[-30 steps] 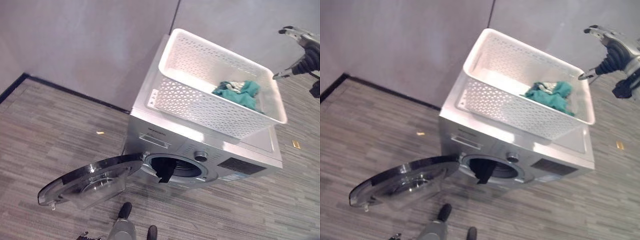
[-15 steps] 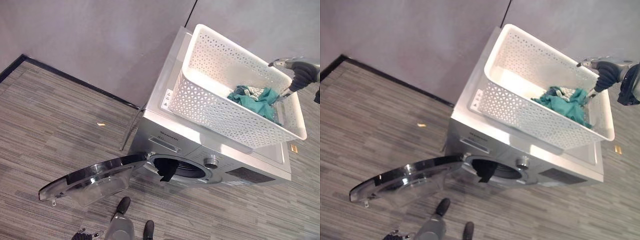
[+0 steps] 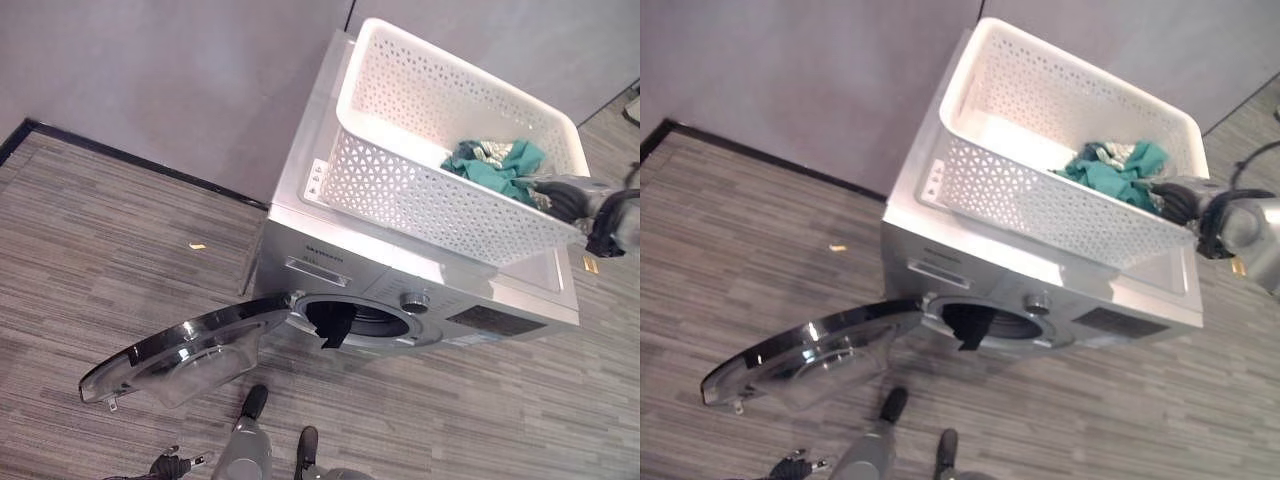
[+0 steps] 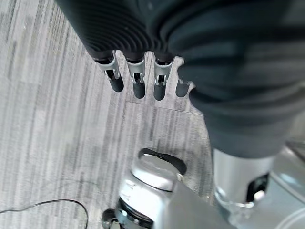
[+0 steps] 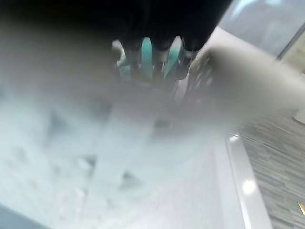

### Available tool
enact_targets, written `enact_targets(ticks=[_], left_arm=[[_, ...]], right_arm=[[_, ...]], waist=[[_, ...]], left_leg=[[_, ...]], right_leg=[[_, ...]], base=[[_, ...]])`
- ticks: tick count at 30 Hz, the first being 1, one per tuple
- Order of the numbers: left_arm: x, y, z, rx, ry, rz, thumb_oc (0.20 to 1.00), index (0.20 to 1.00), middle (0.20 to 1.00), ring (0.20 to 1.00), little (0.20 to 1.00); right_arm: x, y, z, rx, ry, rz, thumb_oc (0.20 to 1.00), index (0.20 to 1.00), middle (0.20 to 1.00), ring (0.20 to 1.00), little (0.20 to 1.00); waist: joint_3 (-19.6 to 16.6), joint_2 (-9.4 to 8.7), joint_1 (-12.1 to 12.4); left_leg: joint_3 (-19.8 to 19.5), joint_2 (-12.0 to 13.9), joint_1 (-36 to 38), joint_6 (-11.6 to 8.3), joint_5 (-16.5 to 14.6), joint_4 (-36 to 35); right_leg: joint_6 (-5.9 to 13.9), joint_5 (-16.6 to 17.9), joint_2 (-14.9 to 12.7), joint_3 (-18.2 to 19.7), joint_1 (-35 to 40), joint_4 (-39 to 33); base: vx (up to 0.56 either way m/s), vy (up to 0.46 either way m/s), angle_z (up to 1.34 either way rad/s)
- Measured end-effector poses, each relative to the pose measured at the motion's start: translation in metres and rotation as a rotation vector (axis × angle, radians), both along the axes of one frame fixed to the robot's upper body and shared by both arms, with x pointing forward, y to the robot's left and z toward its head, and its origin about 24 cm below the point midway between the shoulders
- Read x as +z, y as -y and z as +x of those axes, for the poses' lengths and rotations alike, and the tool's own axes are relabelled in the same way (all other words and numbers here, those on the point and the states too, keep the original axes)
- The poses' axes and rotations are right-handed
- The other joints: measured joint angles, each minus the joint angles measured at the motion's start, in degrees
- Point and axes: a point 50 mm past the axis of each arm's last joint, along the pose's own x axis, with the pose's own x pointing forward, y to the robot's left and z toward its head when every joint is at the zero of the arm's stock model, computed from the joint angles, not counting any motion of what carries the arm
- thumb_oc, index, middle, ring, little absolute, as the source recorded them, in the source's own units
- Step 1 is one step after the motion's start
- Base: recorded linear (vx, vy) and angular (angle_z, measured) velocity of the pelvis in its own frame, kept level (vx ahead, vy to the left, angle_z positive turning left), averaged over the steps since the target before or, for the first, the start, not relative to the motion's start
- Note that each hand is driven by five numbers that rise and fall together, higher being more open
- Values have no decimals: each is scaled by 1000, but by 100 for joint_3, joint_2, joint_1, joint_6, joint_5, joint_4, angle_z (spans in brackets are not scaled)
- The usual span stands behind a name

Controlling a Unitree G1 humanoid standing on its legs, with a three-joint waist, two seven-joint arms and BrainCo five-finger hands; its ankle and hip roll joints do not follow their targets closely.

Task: Grab the laundry basket,head to the washer,open it,put in the laundry and shut it.

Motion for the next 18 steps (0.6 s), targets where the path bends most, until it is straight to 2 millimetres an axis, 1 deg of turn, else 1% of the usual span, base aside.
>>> enact_targets(ticks=[2,4,6,9,11,12,13,14,15,16,18], left_arm=[[0,1,0,-7,-3,6,1000,1000,1000,1000,1000],[-1,6,4,-34,1,2,1000,1000,1000,1000,1000],[-2,7,4,-40,-3,4,1000,1000,1000,1000,1000],[-4,13,4,-51,-9,3,1000,1000,1000,1000,1000],[-4,14,5,-62,-8,11,1000,1000,1000,1000,1000],[-3,13,7,-64,-5,14,1000,1000,1000,1000,1000],[-3,13,9,-66,1,16,1000,1000,1000,1000,1000],[-2,14,12,-70,6,16,1000,1000,1000,1000,1000],[-2,14,14,-72,12,17,1000,1000,1000,1000,1000],[-1,13,15,-72,14,17,1000,1000,1000,1000,1000],[-1,13,17,-73,19,15,1000,1000,1000,1000,1000]], right_arm=[[6,-13,12,31,25,-94,1000,1000,1000,1000,1000],[16,-15,15,37,64,-150,1000,1000,1000,1000,1000],[23,-21,18,58,100,-223,1000,1000,1000,1000,1000],[30,-27,21,81,145,-289,1000,1000,1000,1000,1000],[34,-35,24,103,172,-322,1000,1000,1000,1000,1000],[36,-37,25,109,179,-324,928,928,928,928,928],[37,-40,25,119,181,-332,388,388,388,388,388],[38,-42,26,123,174,-341,269,269,269,269,269],[38,-45,27,122,153,-356,200,200,200,200,200],[36,-48,29,120,119,-359,200,200,200,200,200],[38,-55,31,120,81,-327,200,200,200,200,200]], waist=[[18,-37,26],[13,-54,34],[9,-64,47],[12,-87,58],[9,-94,56],[10,-102,53],[10,-103,47],[10,-103,49],[5,-110,49],[-10,-130,50],[-32,-159,40]], left_leg=[[21,0,-66,-27,18,21],[8,-1,-230,-28,16,101],[7,-5,-305,-31,18,140],[3,-22,-336,-31,18,155],[0,-23,-356,-23,11,169],[0,-24,-361,-19,8,170],[-5,-20,-373,-15,5,169],[-9,-11,-376,10,-12,164],[-13,9,-375,18,-19,158],[-17,25,-370,17,-22,148],[-30,34,-381,16,-21,144]], right_leg=[[-30,-51,-6,8,-66,-18],[-110,-142,-6,-8,-177,-48],[-86,-129,-9,-19,-228,-48],[-56,-85,-19,-25,-245,-33],[-43,-32,-17,-30,-260,0],[-43,-19,-16,-31,-265,0],[-35,-7,-13,-31,-275,1],[-10,13,-6,-34,-283,2],[33,40,9,-35,-282,2],[64,58,21,-39,-282,2],[65,58,29,-38,-295,1]], base=[[-35,5,-8],[0,0,0],[-2,1,3],[-3,1,1],[0,0,0],[0,0,0],[0,0,0],[33,-7,0],[0,0,0],[0,0,0],[10,8,2]])
